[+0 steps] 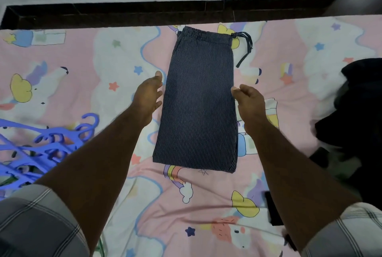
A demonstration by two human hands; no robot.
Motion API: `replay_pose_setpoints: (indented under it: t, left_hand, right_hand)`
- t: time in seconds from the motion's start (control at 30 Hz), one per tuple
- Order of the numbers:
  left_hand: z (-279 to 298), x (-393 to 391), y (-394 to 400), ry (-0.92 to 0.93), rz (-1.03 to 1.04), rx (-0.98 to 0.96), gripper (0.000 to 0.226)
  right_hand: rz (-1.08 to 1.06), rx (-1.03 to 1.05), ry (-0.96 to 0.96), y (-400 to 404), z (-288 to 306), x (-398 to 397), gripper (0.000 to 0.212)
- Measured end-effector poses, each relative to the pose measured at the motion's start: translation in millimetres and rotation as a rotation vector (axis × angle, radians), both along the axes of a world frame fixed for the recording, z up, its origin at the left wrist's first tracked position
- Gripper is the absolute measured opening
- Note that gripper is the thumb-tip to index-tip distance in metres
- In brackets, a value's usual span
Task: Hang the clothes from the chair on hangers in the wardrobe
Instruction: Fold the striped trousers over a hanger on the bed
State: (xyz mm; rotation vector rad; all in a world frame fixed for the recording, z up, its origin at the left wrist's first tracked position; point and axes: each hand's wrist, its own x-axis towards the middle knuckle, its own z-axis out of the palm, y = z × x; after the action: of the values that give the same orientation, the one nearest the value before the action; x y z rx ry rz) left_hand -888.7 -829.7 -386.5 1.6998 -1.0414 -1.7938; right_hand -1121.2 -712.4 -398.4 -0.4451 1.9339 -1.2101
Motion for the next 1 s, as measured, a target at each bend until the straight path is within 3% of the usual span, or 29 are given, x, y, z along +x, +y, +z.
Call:
replay_pose_setpoints:
  t: [0.2, 0.3, 0.4, 0.5, 0.6, 0.7, 1.0]
  left_hand:
    - [-9.3, 4.7, -3.7, -0.012, 0.012, -0.009, 0.054]
    - [-10.7, 18.4, 12.3, 0.073, 0.095, 0.038, 0.049]
    - [-13.6, 48.5, 50.3, 0.243, 0.246, 0.185, 0.042]
    - [-20.6, 81.9, 103.1, 0.402, 0.525, 0.354, 0.039]
    - [-29.2, 95.8, 164.2, 0.447, 0.763, 0.499, 0.040]
    - [-39.1, 85.9, 207.7, 0.486, 0.882, 0.580, 0.050]
    - [-56.6, 58.3, 212.2, 0.669, 0.940, 0.545, 0.073]
  right_hand:
    - [0.024, 0.081, 0.022, -2.3, 1.3, 2.2, 0.055]
    - [-0.050, 0.085, -0.027, 13.3, -1.8, 9.6, 0.056]
    - [-0.267, -0.017, -0.324, 47.8, 0.4, 24.4, 0.040]
    - [-0.519, -0.107, -0.621, 96.3, 0.3, 35.0, 0.028]
    - [-0.716, -0.050, -0.719, 148.9, -10.2, 52.7, 0.039]
    - [-0.838, 0.004, -0.828, 180.1, -21.5, 83.1, 0.034]
    - [-0.977, -0.112, -1.063, 181.4, -37.7, 121.1, 0.058]
